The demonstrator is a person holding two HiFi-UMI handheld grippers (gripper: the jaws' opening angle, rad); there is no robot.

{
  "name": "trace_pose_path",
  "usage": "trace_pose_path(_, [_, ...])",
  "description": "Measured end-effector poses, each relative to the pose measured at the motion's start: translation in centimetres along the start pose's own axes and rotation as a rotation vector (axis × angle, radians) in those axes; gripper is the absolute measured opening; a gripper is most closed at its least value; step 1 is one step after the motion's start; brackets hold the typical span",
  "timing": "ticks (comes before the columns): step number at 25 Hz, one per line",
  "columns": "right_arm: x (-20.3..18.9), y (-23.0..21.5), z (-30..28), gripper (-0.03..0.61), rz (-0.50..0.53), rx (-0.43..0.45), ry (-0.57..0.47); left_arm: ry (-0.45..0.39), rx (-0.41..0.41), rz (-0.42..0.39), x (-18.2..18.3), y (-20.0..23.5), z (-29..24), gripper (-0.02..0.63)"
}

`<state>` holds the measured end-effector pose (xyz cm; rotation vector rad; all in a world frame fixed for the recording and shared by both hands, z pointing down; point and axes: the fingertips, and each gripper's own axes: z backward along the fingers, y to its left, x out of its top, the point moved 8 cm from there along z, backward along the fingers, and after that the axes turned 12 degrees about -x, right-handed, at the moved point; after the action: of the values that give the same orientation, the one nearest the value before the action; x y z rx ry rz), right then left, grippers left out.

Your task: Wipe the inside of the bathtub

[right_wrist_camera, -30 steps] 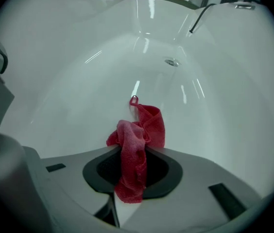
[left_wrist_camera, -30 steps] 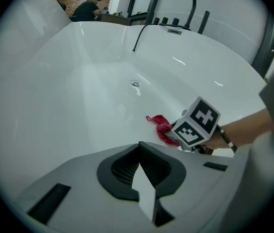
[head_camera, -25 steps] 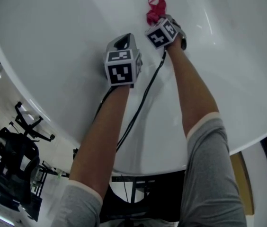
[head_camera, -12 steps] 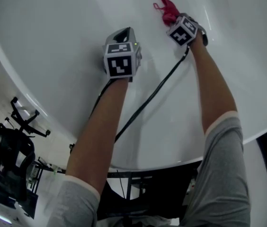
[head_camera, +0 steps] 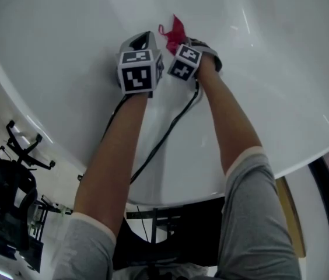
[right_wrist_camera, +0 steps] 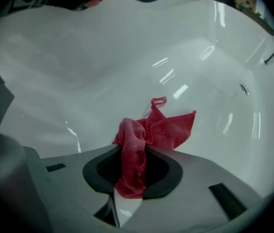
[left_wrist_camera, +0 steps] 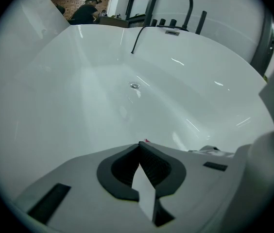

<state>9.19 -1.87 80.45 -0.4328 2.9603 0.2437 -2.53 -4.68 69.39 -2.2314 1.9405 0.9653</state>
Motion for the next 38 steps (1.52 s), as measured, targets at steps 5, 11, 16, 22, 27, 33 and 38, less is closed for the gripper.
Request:
trace_pose_path(5, [-2.1, -0.7, 0.1, 0.091, 0.036, 0.05, 0.066, 0.001, 0.005, -0.005, -0.3, -0.2, 0.2, 0.005])
trace_pose_path(11, [-9.2, -6.1, 0.3, 0.091, -0.144, -0.047, 0.265, 0.006, -0.013, -0.001, -0.6, -1.2, 0.0, 0.005])
trace_pose_path(16, [-9.3, -5.0, 0.7, 0.09, -0.042, -0.042, 0.331, 0.004, -0.013, 0.007, -1.1, -1.2, 0.2, 0.005])
trace_pose_path(22, [-4.8, -0.6, 0.6, 0.089, 0.191, 0.18, 0.304, 0.003, 0.004, 0.009, -1.0, -0.8, 0.3, 0.005])
trace_pose_path(27, [-1.9, 3.1, 0.8, 0.087, 0.27, 0.293, 0.203, 0.005, 0.02, 0.012, -0.9, -0.4, 0.8, 0.005])
trace_pose_path(33, [-7.4, -2.1, 2.2, 0.087, 0.243, 0.22, 0.377, -0.017, 0.011, 0.024, -0.1, -0.4, 2.8, 0.005])
trace_pose_path(38, [-9.3, -2.6, 4.0, 0.086, 0.166, 0.231, 0.373, -0.027, -0.008, 0.035, 0.5, -1.9, 3.0, 0.005])
